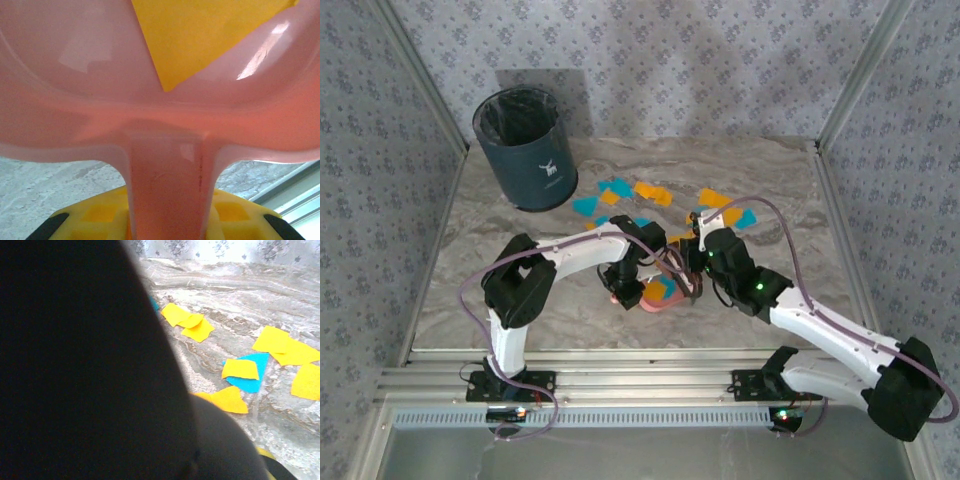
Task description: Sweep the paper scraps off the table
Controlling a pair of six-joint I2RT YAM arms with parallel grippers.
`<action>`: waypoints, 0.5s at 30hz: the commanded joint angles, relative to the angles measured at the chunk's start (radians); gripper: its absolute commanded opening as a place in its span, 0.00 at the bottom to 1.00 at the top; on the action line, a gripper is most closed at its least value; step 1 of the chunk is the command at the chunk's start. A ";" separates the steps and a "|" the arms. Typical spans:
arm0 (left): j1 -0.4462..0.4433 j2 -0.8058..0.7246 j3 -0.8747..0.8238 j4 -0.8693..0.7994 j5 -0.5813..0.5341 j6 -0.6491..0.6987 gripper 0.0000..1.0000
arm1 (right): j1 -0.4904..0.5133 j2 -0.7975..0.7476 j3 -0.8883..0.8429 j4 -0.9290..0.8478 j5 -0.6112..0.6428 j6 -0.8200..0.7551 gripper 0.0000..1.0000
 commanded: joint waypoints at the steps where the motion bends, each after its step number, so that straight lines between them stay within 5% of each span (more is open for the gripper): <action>1: 0.018 0.004 0.006 -0.004 -0.065 -0.044 0.00 | 0.010 -0.051 0.024 -0.020 0.054 -0.016 0.00; 15: 0.027 -0.036 -0.040 0.003 -0.100 -0.070 0.00 | -0.097 0.075 0.082 0.121 -0.017 -0.160 0.00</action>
